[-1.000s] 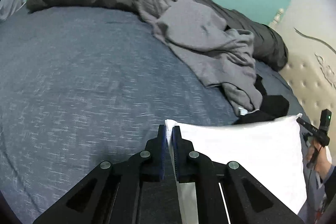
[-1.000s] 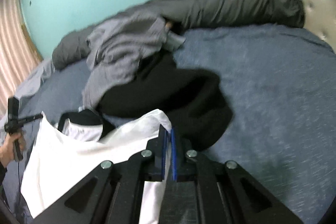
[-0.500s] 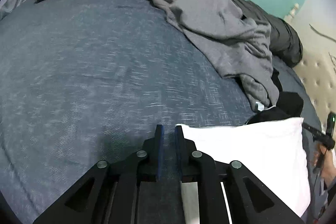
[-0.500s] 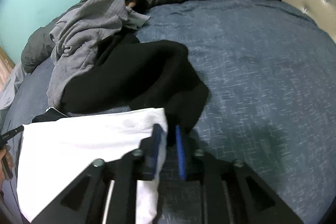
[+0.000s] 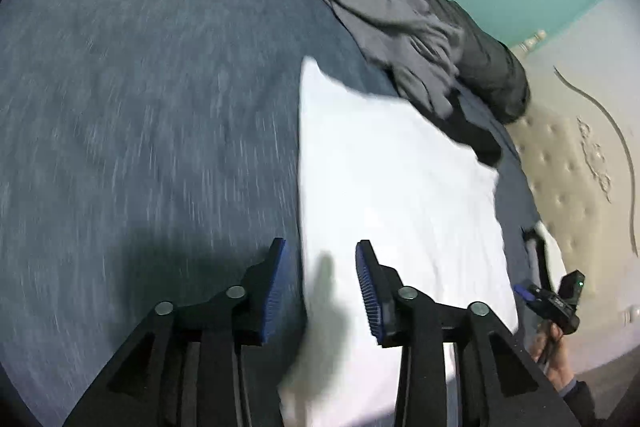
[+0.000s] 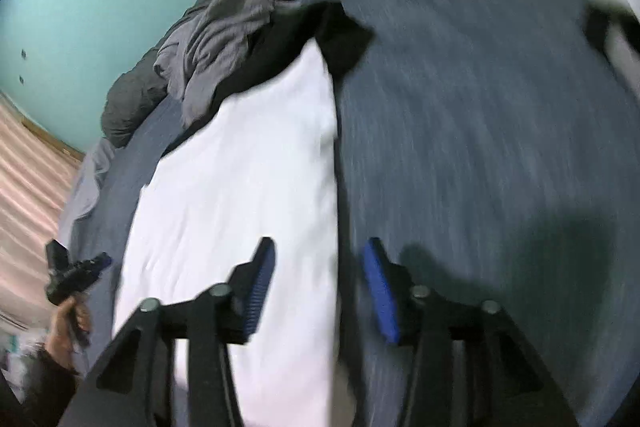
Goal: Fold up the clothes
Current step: 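Smooth the folded white shirt flat with both grippers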
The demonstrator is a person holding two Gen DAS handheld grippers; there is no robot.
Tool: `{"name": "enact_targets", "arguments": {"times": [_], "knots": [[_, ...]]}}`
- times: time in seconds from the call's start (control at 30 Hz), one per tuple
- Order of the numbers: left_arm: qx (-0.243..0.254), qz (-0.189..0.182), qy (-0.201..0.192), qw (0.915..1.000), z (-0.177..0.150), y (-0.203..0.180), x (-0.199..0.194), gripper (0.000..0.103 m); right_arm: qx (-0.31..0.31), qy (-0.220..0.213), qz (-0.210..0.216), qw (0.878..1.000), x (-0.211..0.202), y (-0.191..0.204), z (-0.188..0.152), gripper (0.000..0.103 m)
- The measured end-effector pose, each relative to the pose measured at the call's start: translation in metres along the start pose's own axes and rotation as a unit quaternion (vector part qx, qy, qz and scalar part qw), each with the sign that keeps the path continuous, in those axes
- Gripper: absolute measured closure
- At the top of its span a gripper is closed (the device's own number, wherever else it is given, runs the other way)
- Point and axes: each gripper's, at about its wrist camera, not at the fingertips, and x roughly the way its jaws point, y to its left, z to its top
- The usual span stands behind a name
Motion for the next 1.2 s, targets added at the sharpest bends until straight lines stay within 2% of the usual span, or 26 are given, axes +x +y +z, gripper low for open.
{"name": "enact_targets", "arguments": {"times": [0.17, 0.37, 0.47, 0.5, 0.53, 0.57, 0.6, 0.63, 0.67, 0.73, 0.8, 0.97, 1.07, 1.2], "knots": [[-0.004, 0.008, -0.008, 0.9999, -0.056, -0.001, -0.020, 0.063, 0.056, -0.007, 0.020, 0.998, -0.023, -0.008, -0.058, 0.052], [0.010, 0.020, -0.008, 0.9997, -0.098, 0.002, -0.021, 0.063, 0.052, -0.012, 0.013, 0.998, -0.024, -0.001, -0.085, 0.052], [0.014, 0.019, -0.001, 0.9997, -0.102, 0.002, -0.016, 0.064, 0.047, -0.018, 0.014, 0.999, -0.022, 0.000, -0.092, 0.053], [0.018, 0.020, 0.001, 0.9996, -0.103, 0.001, -0.015, 0.064, 0.045, -0.019, 0.015, 0.999, -0.022, 0.000, -0.095, 0.057], [0.025, 0.024, 0.002, 0.9994, -0.104, 0.000, -0.013, 0.064, 0.043, -0.021, 0.015, 0.999, -0.021, 0.000, -0.097, 0.066], [0.033, 0.028, 0.003, 0.9990, -0.105, -0.001, -0.012, 0.067, 0.041, -0.023, 0.016, 0.999, -0.020, 0.000, -0.099, 0.070], [0.038, 0.031, 0.004, 0.9988, -0.106, -0.002, -0.011, 0.078, 0.040, -0.024, 0.015, 0.999, -0.019, 0.000, -0.101, 0.078], [0.041, 0.032, 0.006, 0.9986, -0.106, -0.002, -0.010, 0.083, 0.040, -0.025, 0.014, 0.999, -0.018, -0.002, -0.101, 0.092], [0.043, 0.034, 0.007, 0.9985, -0.106, -0.002, -0.009, 0.089, 0.041, -0.025, 0.014, 0.999, -0.016, -0.003, -0.101, 0.094], [0.048, 0.036, 0.009, 0.9982, -0.107, -0.003, -0.007, 0.095, 0.045, -0.028, 0.020, 0.998, -0.016, -0.006, -0.101, 0.095], [0.053, 0.039, 0.006, 0.9978, -0.107, -0.006, -0.008, 0.096, 0.049, -0.033, 0.027, 0.998, -0.017, -0.009, -0.102, 0.095], [0.060, 0.045, -0.033, 0.9966, -0.105, -0.009, -0.030, 0.098, 0.058, -0.054, 0.039, 0.996, -0.031, -0.015, -0.100, 0.096], [0.044, 0.034, -0.044, 0.9975, -0.102, -0.002, -0.047, 0.098, 0.061, -0.058, 0.037, 0.996, -0.040, -0.017, -0.099, 0.097], [0.027, 0.037, -0.038, 0.9982, -0.104, 0.006, -0.045, 0.098, 0.060, -0.057, 0.025, 0.996, -0.044, -0.020, -0.098, 0.097]]}}
